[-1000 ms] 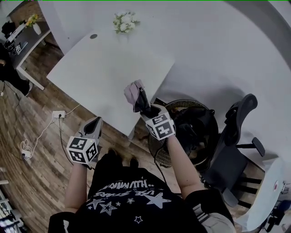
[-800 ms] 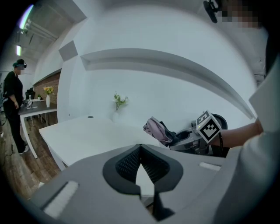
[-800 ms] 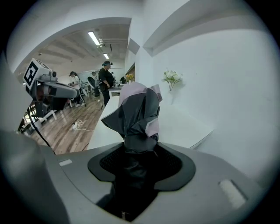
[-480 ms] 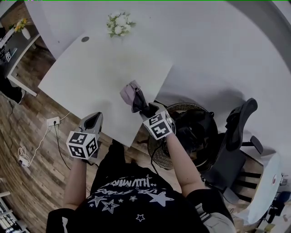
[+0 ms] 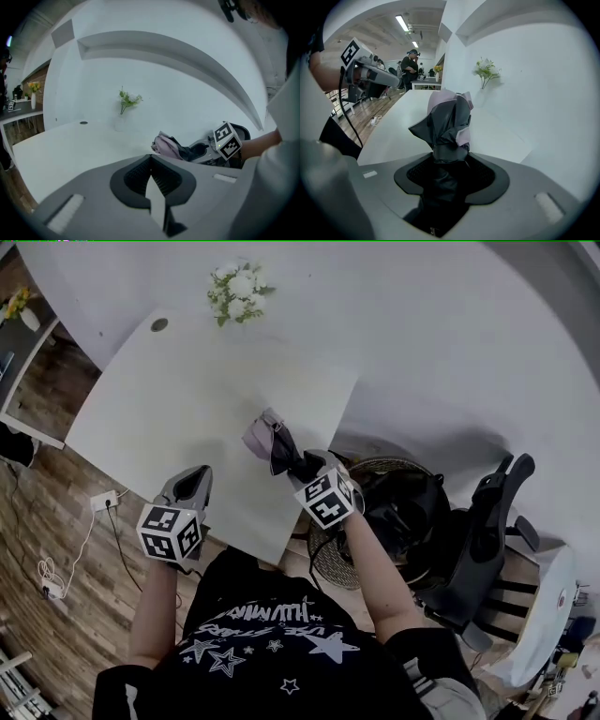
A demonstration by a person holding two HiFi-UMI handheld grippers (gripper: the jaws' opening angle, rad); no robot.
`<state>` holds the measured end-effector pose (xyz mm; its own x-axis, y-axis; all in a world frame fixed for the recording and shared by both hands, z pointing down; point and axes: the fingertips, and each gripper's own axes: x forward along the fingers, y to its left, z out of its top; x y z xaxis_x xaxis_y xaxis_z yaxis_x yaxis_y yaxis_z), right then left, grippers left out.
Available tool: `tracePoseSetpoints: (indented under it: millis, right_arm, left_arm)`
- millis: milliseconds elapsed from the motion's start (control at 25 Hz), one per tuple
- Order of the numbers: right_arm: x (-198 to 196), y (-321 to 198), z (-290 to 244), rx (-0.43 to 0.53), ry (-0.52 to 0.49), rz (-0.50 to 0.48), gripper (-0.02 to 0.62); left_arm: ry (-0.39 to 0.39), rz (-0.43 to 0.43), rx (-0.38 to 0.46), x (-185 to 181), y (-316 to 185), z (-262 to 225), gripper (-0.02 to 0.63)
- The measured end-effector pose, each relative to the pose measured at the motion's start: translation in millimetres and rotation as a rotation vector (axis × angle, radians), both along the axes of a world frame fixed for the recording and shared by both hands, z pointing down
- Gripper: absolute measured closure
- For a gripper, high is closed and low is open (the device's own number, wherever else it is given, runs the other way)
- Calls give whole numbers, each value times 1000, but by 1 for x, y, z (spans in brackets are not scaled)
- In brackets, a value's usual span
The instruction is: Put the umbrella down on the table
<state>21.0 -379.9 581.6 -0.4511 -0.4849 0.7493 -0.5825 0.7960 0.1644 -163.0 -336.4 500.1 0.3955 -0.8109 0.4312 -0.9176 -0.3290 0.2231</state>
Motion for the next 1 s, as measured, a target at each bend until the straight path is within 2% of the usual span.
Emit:
tracePoseSetpoints:
  millis: [600,1000]
  right_arm:
    - [-14,-26,32,-10,109,-36,359]
    - [-16,-30,48,-22,147,-54,359]
  left_arm:
    - [9,67,-49,-14,-50,19,603]
    - [16,83,-71,-17,-62,28,603]
